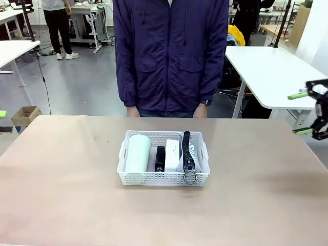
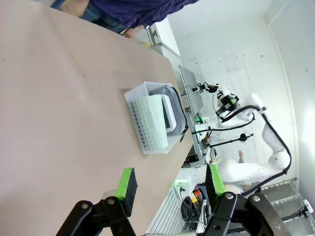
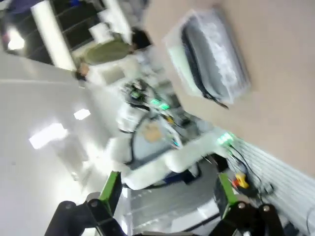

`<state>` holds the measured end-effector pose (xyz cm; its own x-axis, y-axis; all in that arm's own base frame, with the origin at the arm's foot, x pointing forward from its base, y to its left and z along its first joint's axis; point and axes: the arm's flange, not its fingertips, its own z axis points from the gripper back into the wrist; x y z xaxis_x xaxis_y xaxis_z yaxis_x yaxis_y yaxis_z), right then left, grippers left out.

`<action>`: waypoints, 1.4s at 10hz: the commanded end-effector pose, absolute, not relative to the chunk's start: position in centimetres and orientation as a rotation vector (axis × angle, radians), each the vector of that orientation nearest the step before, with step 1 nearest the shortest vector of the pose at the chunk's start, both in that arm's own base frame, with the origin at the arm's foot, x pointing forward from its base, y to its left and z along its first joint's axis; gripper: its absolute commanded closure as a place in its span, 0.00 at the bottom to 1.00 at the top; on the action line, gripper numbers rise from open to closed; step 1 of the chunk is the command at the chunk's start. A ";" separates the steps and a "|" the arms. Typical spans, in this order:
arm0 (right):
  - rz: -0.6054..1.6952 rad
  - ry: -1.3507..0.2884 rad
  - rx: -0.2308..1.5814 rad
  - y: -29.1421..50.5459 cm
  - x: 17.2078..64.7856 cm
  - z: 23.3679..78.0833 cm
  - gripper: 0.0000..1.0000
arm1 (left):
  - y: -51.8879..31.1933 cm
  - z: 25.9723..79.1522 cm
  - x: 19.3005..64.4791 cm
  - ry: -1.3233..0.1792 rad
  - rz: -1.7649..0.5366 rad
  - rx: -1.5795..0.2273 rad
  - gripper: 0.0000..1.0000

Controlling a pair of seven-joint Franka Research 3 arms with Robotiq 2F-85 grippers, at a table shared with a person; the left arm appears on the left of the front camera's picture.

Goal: Efficiently arrange items inside the basket to fit them all.
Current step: Pick up the Reusable plastic cup and place it inside the Organizing basket.

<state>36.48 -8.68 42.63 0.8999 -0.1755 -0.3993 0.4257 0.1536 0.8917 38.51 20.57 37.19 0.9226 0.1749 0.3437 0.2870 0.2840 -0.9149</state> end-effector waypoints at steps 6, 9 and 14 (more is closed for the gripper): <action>-0.252 -0.084 1.432 -10.1 33.1 39.1 0.00 | 20.3 37.2 38.4 -0.420 -0.085 -1.289 0.26; -0.252 -0.084 1.432 -10.1 33.1 39.1 0.00 | 20.3 37.2 38.4 -0.420 -0.085 -1.289 0.26; -0.252 -0.084 1.432 -10.1 33.1 39.1 0.00 | 20.3 37.2 38.4 -0.420 -0.085 -1.289 0.26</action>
